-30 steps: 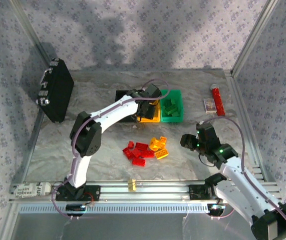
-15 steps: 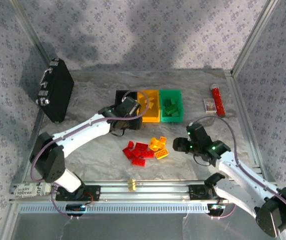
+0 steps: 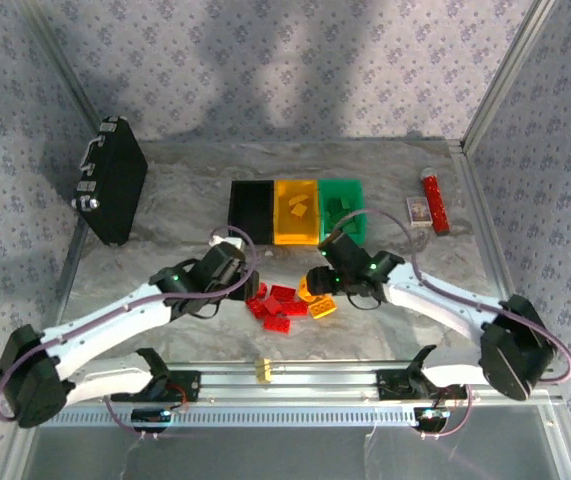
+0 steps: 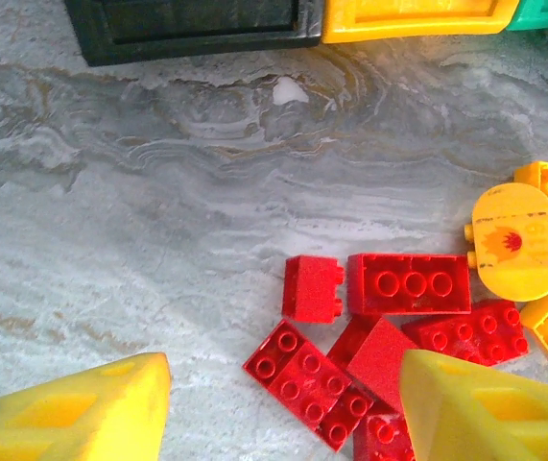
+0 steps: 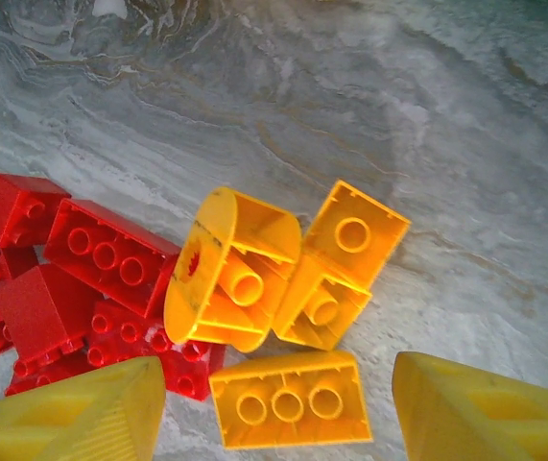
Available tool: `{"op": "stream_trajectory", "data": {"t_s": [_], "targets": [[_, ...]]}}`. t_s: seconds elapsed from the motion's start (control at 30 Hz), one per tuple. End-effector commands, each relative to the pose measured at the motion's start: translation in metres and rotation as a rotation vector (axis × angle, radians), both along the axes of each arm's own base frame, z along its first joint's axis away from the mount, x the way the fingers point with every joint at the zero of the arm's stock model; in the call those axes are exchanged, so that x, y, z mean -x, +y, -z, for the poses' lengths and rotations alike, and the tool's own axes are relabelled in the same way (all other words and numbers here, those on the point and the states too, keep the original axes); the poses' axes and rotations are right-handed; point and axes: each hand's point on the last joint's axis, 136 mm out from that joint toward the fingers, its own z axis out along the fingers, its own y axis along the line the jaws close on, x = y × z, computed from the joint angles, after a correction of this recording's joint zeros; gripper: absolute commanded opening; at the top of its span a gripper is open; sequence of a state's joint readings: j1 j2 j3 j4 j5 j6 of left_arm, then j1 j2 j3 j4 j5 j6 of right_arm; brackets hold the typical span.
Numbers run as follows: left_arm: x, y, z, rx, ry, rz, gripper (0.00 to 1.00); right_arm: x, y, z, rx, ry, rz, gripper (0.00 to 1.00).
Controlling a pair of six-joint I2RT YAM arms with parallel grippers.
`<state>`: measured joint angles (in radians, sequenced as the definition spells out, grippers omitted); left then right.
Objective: Sort the legos into containers by color
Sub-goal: Pick up the lego from the bottom-center of the table.
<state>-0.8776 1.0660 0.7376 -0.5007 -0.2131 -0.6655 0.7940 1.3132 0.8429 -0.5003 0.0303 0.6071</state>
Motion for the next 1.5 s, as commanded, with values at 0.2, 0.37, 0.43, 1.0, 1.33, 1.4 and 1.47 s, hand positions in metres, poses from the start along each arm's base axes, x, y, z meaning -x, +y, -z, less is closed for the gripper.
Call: {"op": "stream_trajectory", "data": {"t_s": [0.2, 0.37, 0.43, 1.0, 1.33, 1.4, 1.47], "targets": [[0.017, 0.028, 0.001, 0.053, -0.021, -0.079, 0.65, -0.016, 0.025, 0.01, 0.13, 0.032, 0.023, 0.49], [0.022, 0.035, 0.003, 0.063, -0.02, -0.094, 0.65, -0.017, 0.027, 0.021, 0.228, 0.064, 0.04, 0.44], [0.024, 0.038, 0.004, 0.067, -0.021, -0.099, 0.65, -0.016, 0.026, 0.025, 0.268, 0.07, 0.05, 0.41], [0.027, 0.043, 0.009, 0.069, -0.017, -0.115, 0.65, -0.012, 0.036, 0.048, 0.405, 0.098, 0.077, 0.46], [0.027, 0.047, 0.01, 0.069, -0.022, -0.129, 0.65, -0.016, 0.042, 0.057, 0.401, 0.116, 0.067, 0.5], [0.028, 0.048, 0.01, 0.071, -0.025, -0.131, 0.65, -0.017, 0.043, 0.058, 0.397, 0.12, 0.069, 0.5], [0.028, 0.049, 0.01, 0.069, -0.025, -0.133, 0.65, -0.019, 0.043, 0.058, 0.401, 0.117, 0.068, 0.49]]}}
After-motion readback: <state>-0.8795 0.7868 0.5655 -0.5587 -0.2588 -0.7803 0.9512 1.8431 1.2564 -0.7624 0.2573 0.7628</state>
